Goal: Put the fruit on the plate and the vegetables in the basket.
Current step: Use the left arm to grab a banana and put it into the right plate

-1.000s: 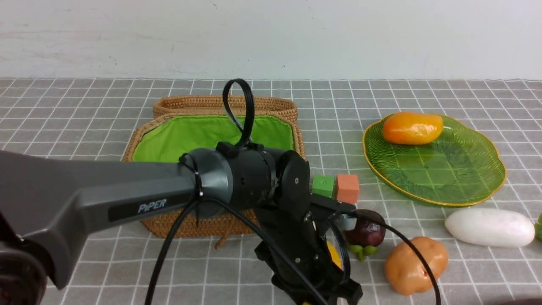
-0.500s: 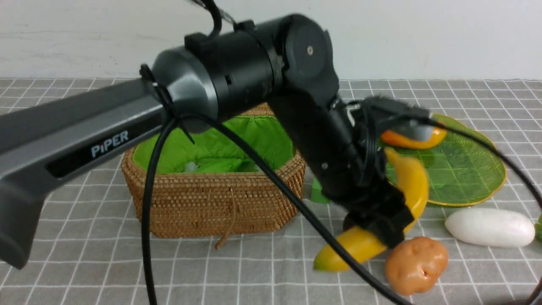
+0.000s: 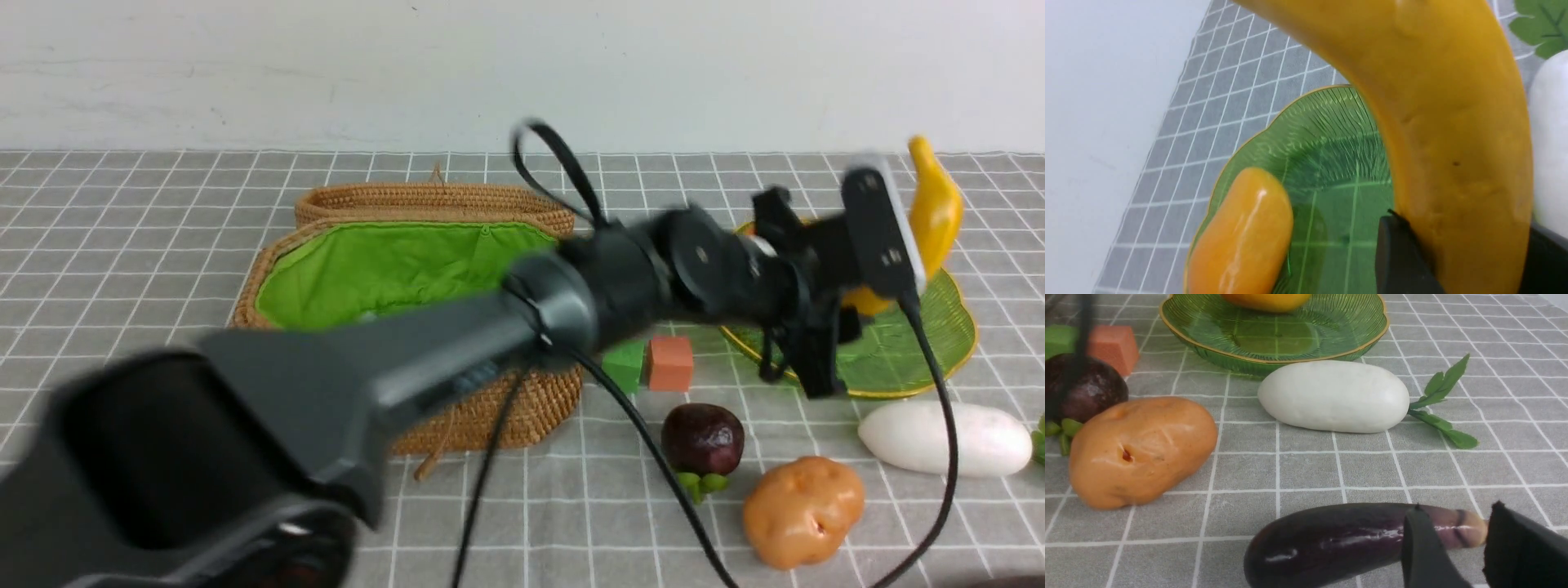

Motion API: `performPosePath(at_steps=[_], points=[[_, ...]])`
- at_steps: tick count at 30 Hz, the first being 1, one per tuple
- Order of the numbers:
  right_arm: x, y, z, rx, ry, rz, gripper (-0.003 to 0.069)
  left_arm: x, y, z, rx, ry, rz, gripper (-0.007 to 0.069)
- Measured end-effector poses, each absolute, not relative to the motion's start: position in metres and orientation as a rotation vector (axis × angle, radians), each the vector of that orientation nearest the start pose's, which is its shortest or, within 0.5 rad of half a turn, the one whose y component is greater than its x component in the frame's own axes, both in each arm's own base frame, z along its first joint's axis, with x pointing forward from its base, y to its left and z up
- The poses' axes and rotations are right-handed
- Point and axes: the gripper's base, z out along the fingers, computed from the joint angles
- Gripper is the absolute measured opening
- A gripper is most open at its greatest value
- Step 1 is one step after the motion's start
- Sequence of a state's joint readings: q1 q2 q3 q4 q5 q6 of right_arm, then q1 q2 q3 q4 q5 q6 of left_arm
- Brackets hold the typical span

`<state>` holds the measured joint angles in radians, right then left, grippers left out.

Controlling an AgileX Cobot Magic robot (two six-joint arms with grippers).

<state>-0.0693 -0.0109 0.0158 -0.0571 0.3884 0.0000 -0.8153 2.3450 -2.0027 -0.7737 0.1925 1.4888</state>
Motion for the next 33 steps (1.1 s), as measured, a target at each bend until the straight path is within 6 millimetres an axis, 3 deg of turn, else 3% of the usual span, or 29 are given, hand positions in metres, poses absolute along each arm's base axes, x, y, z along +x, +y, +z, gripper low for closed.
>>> performPosePath(at_steps=[4, 7, 15, 22, 25, 29, 33], points=[[0.052, -0.006, 0.174, 0.030, 1.877, -0.104, 0.0241, 0.379, -0.426, 0.190, 1.408, 1.347, -0.142, 0.0306], [0.052, -0.006, 0.174, 0.030, 1.877, -0.104, 0.0241, 0.385, -0.426, 0.182, 1.349, 1.370, -0.119, 0.0306], [0.052, -0.006, 0.174, 0.030, 1.877, -0.104, 0.0241, 0.389, -0.424, 0.187, 1.237, 1.419, -0.143, 0.0319], [0.052, -0.006, 0.174, 0.030, 1.877, -0.104, 0.0241, 0.381, -0.428, 0.181, 1.323, 1.441, -0.242, 0.0538], [0.052, -0.006, 0.174, 0.030, 1.877, -0.104, 0.0241, 0.380, -0.428, 0.181, 1.329, 1.440, -0.245, 0.0578], [0.052, -0.006, 0.174, 0.030, 1.877, -0.104, 0.0241, 0.382, -0.427, 0.181, 1.322, 1.441, -0.239, 0.0585], [0.052, -0.006, 0.174, 0.030, 1.877, -0.104, 0.0241, 0.381, -0.425, 0.196, 1.311, 1.427, -0.254, 0.0545]])
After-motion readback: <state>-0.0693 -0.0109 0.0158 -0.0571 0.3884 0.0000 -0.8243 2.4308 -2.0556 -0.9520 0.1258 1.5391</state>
